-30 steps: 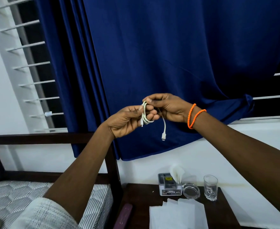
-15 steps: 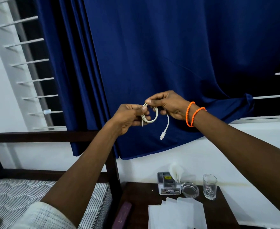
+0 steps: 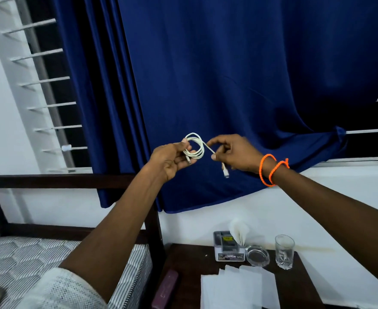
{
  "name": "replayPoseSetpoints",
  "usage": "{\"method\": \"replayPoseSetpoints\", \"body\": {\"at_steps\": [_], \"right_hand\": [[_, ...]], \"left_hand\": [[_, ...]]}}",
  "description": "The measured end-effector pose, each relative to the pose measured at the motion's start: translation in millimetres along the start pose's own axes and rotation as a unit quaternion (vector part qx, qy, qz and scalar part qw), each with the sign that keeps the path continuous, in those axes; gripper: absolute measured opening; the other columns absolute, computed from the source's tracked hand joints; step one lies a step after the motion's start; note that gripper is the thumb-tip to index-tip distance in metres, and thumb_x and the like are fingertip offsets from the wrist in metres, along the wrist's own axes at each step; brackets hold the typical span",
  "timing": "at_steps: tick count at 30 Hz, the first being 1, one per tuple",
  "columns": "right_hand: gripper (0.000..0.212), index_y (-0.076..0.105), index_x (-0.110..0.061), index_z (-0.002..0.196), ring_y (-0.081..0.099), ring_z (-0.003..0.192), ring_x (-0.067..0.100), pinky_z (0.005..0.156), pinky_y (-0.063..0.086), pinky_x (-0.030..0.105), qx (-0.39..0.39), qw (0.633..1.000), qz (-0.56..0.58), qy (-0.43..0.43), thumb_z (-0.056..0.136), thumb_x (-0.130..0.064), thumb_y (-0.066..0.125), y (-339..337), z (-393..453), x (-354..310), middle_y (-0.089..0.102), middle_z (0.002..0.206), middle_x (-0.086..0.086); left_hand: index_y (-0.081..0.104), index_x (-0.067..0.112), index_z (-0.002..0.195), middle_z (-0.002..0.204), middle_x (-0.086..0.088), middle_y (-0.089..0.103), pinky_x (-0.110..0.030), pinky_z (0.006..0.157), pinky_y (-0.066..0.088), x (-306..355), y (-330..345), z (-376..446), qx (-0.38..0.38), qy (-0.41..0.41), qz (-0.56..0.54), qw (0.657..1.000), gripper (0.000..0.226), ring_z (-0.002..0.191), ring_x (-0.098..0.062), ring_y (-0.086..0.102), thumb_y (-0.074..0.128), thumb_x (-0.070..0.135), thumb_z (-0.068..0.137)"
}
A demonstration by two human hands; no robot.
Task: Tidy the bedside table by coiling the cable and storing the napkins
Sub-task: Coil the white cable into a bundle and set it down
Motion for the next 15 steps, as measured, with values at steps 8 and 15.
{"method": "replayPoseSetpoints", "body": {"at_steps": [8, 15], "right_hand": [[0.024, 0.067, -0.015, 0.114, 0.075, 0.064, 0.027, 0.045, 0.049, 0.027, -0.029, 0.998, 0.049, -0.031, 0.1, -0.007, 0.051, 11.0, -7.6, -0.5, 0.075, 0.1, 0.004], [0.014, 0.076, -0.019, 0.097, 0.074, 0.059, 0.024, 0.046, 0.049, 0.024, -0.007, 0.997, 0.07, -0.041, 0.093, -0.03, 0.069, 18.2, -8.2, -4.8, 0.078, 0.085, 0.002]], "left_hand": [[0.068, 0.003, 0.096, 0.079, -0.007, 0.068, -0.035, 0.056, 0.063, -6.3, -1.6, 4.1, 0.019, -0.015, -0.041, 0.999, 0.008, 0.06, -0.017, 0.074, 0.064, 0.01, 0.098], [0.07, -0.001, 0.098, 0.083, -0.01, 0.071, -0.043, 0.066, 0.065, -12.7, 2.9, 4.2, 0.022, 0.009, -0.036, 0.999, 0.011, 0.067, -0.021, 0.076, 0.069, 0.01, 0.094]]}}
Point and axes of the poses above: each hand's wrist, its own z-axis towards the middle knuckle, its own y-axis out of the palm, x = y × z, the point moved 3 cm from there along z, towards the middle knuckle
